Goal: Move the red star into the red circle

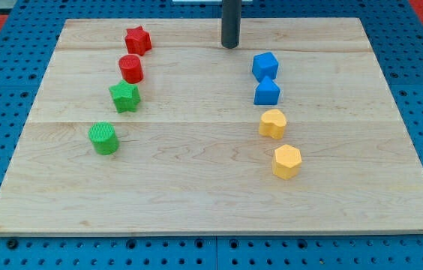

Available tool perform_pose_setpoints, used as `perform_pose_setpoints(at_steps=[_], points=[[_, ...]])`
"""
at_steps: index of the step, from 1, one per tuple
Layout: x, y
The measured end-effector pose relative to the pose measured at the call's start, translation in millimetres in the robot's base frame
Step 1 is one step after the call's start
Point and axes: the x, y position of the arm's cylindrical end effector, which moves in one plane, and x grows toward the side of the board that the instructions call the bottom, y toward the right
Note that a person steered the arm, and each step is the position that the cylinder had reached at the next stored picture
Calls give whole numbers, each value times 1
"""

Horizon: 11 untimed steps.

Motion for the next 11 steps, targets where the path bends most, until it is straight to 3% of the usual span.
perform_pose_setpoints(at_steps=[2, 3, 4, 6, 7, 8, 11], points=[[-2, -8], [-38, -27], [-63, -89], [-57, -205], [-51, -201], [-49, -140], [-31, -200]])
